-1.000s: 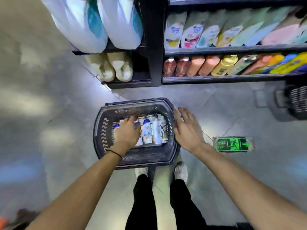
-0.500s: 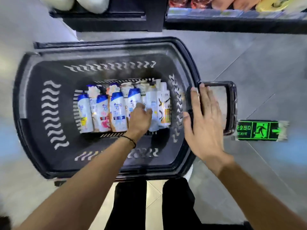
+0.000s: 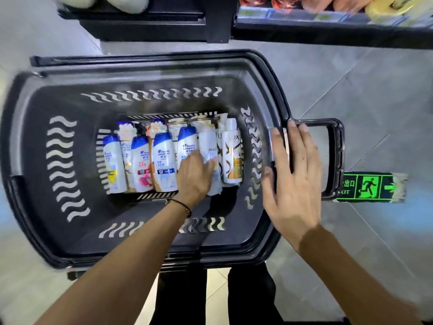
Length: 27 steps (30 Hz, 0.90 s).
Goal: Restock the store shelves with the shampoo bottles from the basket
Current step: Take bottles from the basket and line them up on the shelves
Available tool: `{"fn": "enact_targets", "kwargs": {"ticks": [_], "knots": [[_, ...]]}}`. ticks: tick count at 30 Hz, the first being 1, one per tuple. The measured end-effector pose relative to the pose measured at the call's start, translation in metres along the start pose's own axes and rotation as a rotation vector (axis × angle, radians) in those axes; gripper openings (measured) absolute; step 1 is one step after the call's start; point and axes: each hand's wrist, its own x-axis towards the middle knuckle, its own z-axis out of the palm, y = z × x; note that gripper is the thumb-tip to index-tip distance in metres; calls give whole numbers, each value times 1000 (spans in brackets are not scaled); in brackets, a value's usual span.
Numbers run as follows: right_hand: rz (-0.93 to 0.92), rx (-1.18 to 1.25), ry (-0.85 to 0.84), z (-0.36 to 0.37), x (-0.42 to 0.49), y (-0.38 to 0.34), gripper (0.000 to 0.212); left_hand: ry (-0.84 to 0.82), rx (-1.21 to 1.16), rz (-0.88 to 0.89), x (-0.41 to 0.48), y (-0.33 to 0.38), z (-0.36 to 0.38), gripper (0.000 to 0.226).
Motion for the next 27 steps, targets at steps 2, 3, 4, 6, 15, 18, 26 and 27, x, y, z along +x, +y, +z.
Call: {"fn": "enact_targets", "kwargs": {"ticks": [2, 3, 4, 6, 15, 18, 26, 27], "knots": [[-21, 70, 19, -4, 3, -16, 66, -16, -53, 15, -5, -7, -17, 37], [2, 136, 3, -3, 4, -26, 65, -31, -97, 19, -6, -11, -26, 37], [58, 221, -34, 0, 5, -38, 63, -48, -148, 23, -8, -15, -35, 37], [232, 418, -150, 9, 10, -62, 58, -72, -229, 28, -8, -25, -51, 37], [662, 158, -461, 101, 43, -73, 76, -198, -568, -51, -7, -74, -95, 31], [703, 58, -432, 129, 47, -77, 86, -166, -617, -59, -7, -88, -99, 30], [787, -53, -300, 169, 49, -80, 62, -161, -755, -66, -13, -110, -99, 25], [793, -36, -311, 172, 48, -80, 62, -158, -743, -55, -13, -112, -99, 24]]}}
